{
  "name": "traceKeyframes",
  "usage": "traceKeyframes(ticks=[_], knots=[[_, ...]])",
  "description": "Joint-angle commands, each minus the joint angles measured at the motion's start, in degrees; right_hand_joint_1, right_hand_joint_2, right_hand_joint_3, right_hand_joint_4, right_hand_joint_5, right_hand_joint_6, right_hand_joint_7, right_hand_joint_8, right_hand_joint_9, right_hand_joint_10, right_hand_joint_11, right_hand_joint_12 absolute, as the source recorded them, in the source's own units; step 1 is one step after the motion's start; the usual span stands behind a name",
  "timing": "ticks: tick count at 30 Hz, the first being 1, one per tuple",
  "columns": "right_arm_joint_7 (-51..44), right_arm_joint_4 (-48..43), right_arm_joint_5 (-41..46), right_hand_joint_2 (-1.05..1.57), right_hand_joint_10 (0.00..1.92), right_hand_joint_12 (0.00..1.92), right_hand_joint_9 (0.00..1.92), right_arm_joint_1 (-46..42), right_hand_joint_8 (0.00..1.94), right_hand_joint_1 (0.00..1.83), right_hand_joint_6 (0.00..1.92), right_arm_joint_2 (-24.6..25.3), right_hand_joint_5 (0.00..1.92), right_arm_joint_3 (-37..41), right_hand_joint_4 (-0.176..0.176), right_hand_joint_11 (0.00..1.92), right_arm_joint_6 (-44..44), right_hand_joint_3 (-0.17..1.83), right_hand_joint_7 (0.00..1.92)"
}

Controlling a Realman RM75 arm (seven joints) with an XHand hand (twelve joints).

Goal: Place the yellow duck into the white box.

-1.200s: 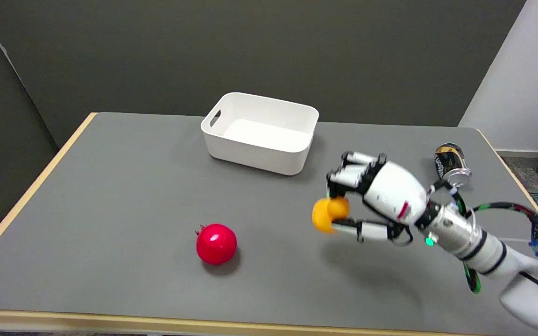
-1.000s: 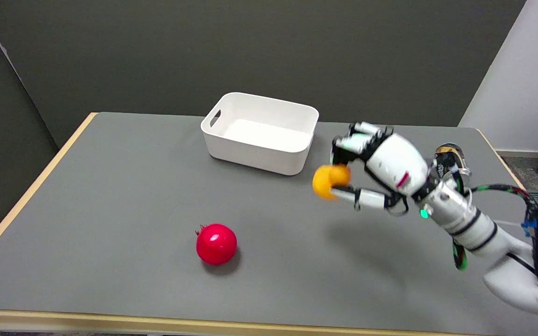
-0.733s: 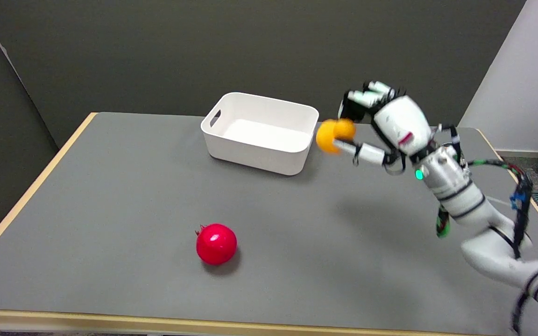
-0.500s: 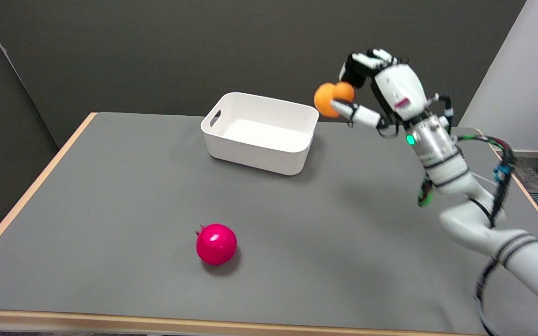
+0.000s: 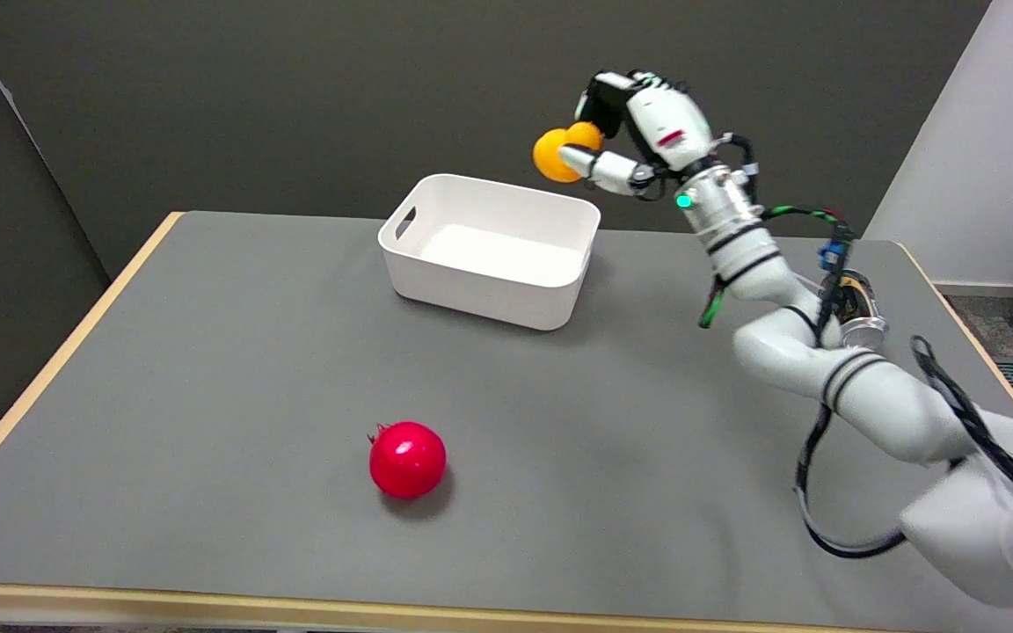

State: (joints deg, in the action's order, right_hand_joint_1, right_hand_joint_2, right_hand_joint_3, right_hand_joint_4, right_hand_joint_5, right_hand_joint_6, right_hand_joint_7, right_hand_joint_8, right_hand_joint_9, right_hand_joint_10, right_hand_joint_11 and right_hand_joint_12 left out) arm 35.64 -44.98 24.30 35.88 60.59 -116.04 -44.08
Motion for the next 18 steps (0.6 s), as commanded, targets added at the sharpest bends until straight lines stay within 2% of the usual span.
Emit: traceKeyframes(ticks=[1,8,10,11,12,13,14,15,18], knots=[[-0.9,18.2,4.8,1.02,1.36,1.37,0.75,14.0,1.39,1.21,1.42,8.6,0.63,-15.2,-0.176,0.32,14.1,0.45,0.91],[-0.8,18.1,4.7,1.03,1.36,1.37,0.75,10.8,1.39,1.21,1.43,7.2,0.62,-15.1,-0.176,0.33,15.3,0.43,0.91],[-0.4,17.3,5.2,1.06,1.36,1.38,0.75,9.3,1.38,1.20,1.44,6.0,0.61,-14.3,-0.159,0.33,15.1,0.38,0.90],[-0.4,17.0,5.3,0.96,1.32,1.35,0.72,8.8,1.26,1.06,1.30,5.6,0.54,-13.9,-0.056,0.30,15.0,0.55,0.84],[-0.4,16.4,5.3,0.81,1.24,1.31,0.66,8.2,1.07,0.83,1.08,5.0,0.44,-13.2,0.097,0.25,14.9,0.83,0.75],[-0.4,15.5,5.3,0.73,1.02,1.24,0.51,7.5,0.77,0.62,0.77,4.3,0.30,-12.5,0.125,0.18,14.8,0.91,0.56],[-0.3,14.8,5.3,0.68,0.78,1.17,0.34,7.2,0.46,0.44,0.47,3.9,0.16,-12.0,0.097,0.12,14.6,0.91,0.37],[-0.1,13.8,5.3,0.65,0.65,1.14,0.23,6.7,0.31,0.35,0.31,3.0,0.09,-11.6,0.082,0.07,14.4,0.92,0.25],[1.1,11.4,5.3,0.58,0.56,1.07,0.09,5.0,0.22,0.23,0.20,1.0,0.03,-10.3,0.076,0.05,12.2,0.96,0.08]])
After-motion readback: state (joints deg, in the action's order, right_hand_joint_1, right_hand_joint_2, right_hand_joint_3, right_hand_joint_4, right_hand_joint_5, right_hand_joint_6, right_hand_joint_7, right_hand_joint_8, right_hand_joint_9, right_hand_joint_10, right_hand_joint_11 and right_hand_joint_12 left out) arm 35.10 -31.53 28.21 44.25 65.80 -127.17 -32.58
